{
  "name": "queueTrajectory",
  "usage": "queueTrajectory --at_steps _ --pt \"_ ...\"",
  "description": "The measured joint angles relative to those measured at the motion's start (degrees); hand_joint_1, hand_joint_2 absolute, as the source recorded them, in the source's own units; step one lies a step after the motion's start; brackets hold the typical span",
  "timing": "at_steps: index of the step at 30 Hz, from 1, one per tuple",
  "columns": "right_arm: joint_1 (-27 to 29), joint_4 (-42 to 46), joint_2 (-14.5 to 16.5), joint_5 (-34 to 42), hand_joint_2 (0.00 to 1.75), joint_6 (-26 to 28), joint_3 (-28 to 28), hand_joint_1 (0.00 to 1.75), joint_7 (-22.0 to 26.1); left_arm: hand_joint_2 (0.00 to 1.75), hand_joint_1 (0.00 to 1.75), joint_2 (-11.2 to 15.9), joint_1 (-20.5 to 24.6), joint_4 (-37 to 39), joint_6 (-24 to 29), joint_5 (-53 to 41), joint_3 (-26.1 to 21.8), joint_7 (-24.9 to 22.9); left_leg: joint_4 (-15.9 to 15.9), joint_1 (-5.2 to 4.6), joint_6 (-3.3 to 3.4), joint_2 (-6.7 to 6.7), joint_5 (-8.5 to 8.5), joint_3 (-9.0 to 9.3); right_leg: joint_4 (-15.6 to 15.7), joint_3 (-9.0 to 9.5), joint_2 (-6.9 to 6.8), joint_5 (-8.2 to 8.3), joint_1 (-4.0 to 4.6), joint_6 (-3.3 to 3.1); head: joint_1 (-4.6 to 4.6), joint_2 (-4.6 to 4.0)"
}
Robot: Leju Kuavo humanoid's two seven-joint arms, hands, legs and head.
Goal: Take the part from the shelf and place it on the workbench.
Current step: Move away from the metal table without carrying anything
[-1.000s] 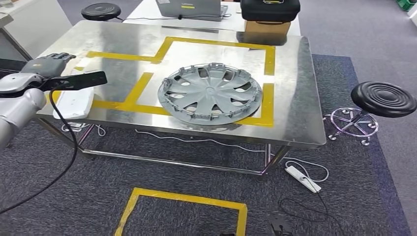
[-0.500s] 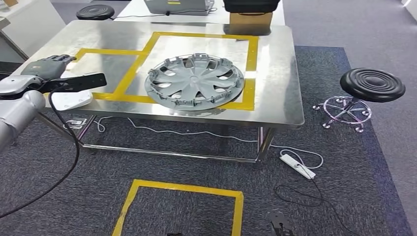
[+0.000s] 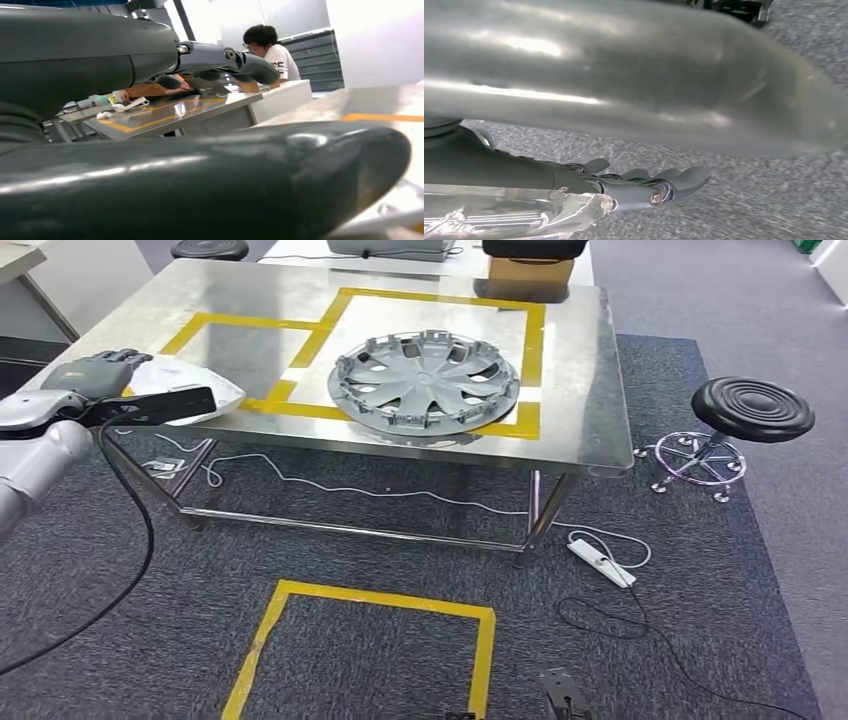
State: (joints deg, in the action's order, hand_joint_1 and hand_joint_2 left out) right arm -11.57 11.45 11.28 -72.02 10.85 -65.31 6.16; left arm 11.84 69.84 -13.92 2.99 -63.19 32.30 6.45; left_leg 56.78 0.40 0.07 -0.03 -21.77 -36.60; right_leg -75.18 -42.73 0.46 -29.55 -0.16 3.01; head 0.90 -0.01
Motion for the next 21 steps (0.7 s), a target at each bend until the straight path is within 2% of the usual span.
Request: queueTrajectory --at_steps 1,2,3,4,5,6,7,8,9,11,12,13,14,15,16,17,18,19,20,21 --pt "-0.08 0.00 0.00 0.00 0.00 0.00 0.00 0.00 0.00 0.00 0.00 0.01 -0.03 0.00 -0.02 -0.02 -0.01 0.00 0.01 0.00 -0.13 -0.06 0.64 -0.76 1.97 2.14 0.00 1.43 0.02 -0.17 0.00 0.00" --pt "-0.21 0.01 -0.01 0.00 0.00 0.01 0.00 0.00 0.00 0.00 0.00 0.04 -0.02 0.00 -0.02 -0.02 -0.01 0.00 0.05 0.01 -0.32 -0.10 1.27 -1.40 5.44 5.03 0.00 2.23 0.06 -0.40 0.02 0.00" --pt "-0.35 0.01 -0.01 -0.01 0.00 0.01 0.01 0.00 0.01 0.00 0.00 0.12 0.03 -0.01 -0.01 -0.02 -0.02 0.00 0.10 -0.03 -0.59 -0.09 1.84 -1.95 9.75 8.23 0.00 2.17 0.15 -0.66 -0.01 0.00" --pt "-0.45 0.01 -0.01 -0.02 0.00 0.01 0.01 0.00 0.03 0.00 0.00 0.20 0.09 -0.01 -0.01 -0.02 -0.03 -0.01 0.05 -0.04 -0.89 -0.06 2.42 -2.28 13.13 10.55 0.04 1.74 0.26 -0.92 -0.06 0.00" --pt "-0.51 0.01 -0.01 -0.03 0.00 0.01 0.02 0.00 0.05 0.00 0.00 0.27 0.17 -0.02 -0.01 -0.02 -0.03 -0.01 -0.02 -0.01 -1.22 -0.03 2.95 -2.47 15.42 11.86 0.08 1.11 0.40 -1.16 -0.03 0.00" --pt "-0.50 0.01 -0.01 -0.04 0.00 0.00 0.02 0.00 0.07 0.00 0.00 0.30 0.23 -0.02 -0.01 -0.02 -0.03 -0.01 -0.21 0.02 -1.58 0.00 3.49 -2.58 16.40 12.23 0.12 1.01 0.55 -1.43 0.00 0.01" --pt "-0.45 0.00 0.01 -0.04 0.00 -0.01 0.02 0.00 0.08 0.00 0.00 0.29 0.23 -0.02 -0.02 -0.02 -0.02 -0.01 -0.47 0.09 -1.91 -0.01 3.99 -2.64 16.38 11.84 0.14 1.53 0.56 -1.79 0.05 0.01" --pt "-0.47 0.00 0.01 -0.02 0.00 0.00 0.02 0.00 0.08 0.00 0.00 0.31 0.23 -0.01 -0.02 -0.02 -0.02 0.00 -0.46 0.16 -2.24 -0.03 3.78 -2.88 16.60 11.48 0.11 2.07 0.50 -2.19 0.12 0.01" --pt "-0.50 0.01 0.02 -0.02 0.00 -0.01 0.02 0.00 0.08 0.00 0.00 0.38 0.21 -0.01 -0.05 0.06 -0.03 0.00 0.23 0.19 -2.53 -0.04 2.63 -3.33 16.77 11.05 0.09 2.75 0.39 -2.64 0.05 0.00" --pt "-0.53 0.01 0.02 -0.04 0.00 -0.01 0.02 0.00 0.09 0.00 0.00 0.55 0.06 0.00 -0.64 0.87 -0.20 0.00 5.02 0.23 -3.01 -0.05 -2.32 -5.03 17.06 9.79 0.07 4.04 0.18 -3.23 -0.10 0.00" --pt "-0.46 0.01 0.02 -0.07 0.00 -0.01 0.02 0.00 0.09 0.44 0.00 0.59 -0.26 0.00 -1.19 1.77 -0.53 0.00 8.73 0.24 -3.20 -0.05 -4.80 -6.03 17.07 9.14 0.07 4.61 0.16 -3.35 -0.15 0.00" --pt "-0.37 0.00 0.02 -0.12 0.00 -0.01 0.02 0.00 0.09 0.87 0.00 0.61 -0.91 0.01 -1.83 2.95 -1.08 0.00 12.28 0.26 -3.38 -0.05 -6.24 -6.82 17.07 8.52 0.05 5.13 0.13 -3.34 -0.16 0.01" --pt "-0.28 0.00 0.02 -0.18 0.00 -0.02 0.03 0.00 0.09 1.31 0.00 0.63 -1.91 0.01 -2.38 4.29 -1.86 0.02 14.68 0.28 -3.52 -0.05 -6.35 -7.04 17.05 7.92 0.02 5.63 0.06 -3.28 -0.16 0.01" --pt "-0.20 0.00 0.02 -0.23 0.44 -0.03 0.06 0.00 0.13 1.75 0.00 0.67 -3.22 0.02 -2.72 5.68 -2.78 0.05 15.39 0.32 -3.62 -0.05 -5.40 -6.46 17.03 7.32 0.00 6.13 -0.03 -3.17 -0.16 0.01" --pt "-0.12 0.00 0.02 -0.27 0.87 -0.04 0.10 0.00 0.17 1.75 0.00 0.72 -4.77 0.02 -2.82 7.15 -3.81 0.13 14.19 0.37 -3.69 -0.04 -3.98 -4.95 17.01 6.75 0.00 6.60 -0.16 -3.00 -0.17 0.01" --pt "-0.05 0.01 0.02 -0.33 1.31 -0.04 0.17 0.00 0.21 1.75 0.00 0.77 -6.47 0.02 -2.67 8.69 -4.95 0.30 11.33 0.45 -3.75 -0.02 -2.87 -2.54 16.97 6.30 0.02 7.01 -0.25 -2.76 -0.17 0.01" --pt "0.04 0.01 0.01 -0.40 1.75 -0.03 0.23 0.00 0.25 1.75 0.00 0.80 -8.43 0.02 -2.31 10.40 -6.22 0.58 7.52 0.50 -3.74 -0.02 -2.63 0.37 16.90 5.90 0.06 7.33 -0.24 -2.48 -0.19 0.00" --pt "0.15 0.02 0.01 -0.50 1.75 -0.01 0.29 0.00 0.26 1.75 0.00 0.82 -10.61 0.02 -1.80 12.22 -7.62 0.93 4.03 0.50 -3.53 -0.04 -3.06 2.84 16.82 5.63 0.11 7.62 -0.20 -2.15 -0.19 0.00" --pt "0.29 0.02 0.01 -0.63 1.75 0.03 0.33 0.00 0.26 1.75 0.00 0.80 -13.04 0.02 -1.26 13.96 -9.08 1.28 1.49 0.46 -3.22 -0.06 -3.72 4.55 16.76 5.45 0.19 7.90 -0.12 -1.82 -0.18 0.00" --pt "0.48 0.02 0.01 -0.74 1.75 0.08 0.36 0.00 0.25 1.75 0.00 0.76 -15.72 0.02 -0.80 15.54 -10.59 1.56 0.04 0.40 -2.84 -0.09 -4.25 5.35 16.79 5.28 0.25 8.09 -0.07 -1.55 -0.18 0.00"
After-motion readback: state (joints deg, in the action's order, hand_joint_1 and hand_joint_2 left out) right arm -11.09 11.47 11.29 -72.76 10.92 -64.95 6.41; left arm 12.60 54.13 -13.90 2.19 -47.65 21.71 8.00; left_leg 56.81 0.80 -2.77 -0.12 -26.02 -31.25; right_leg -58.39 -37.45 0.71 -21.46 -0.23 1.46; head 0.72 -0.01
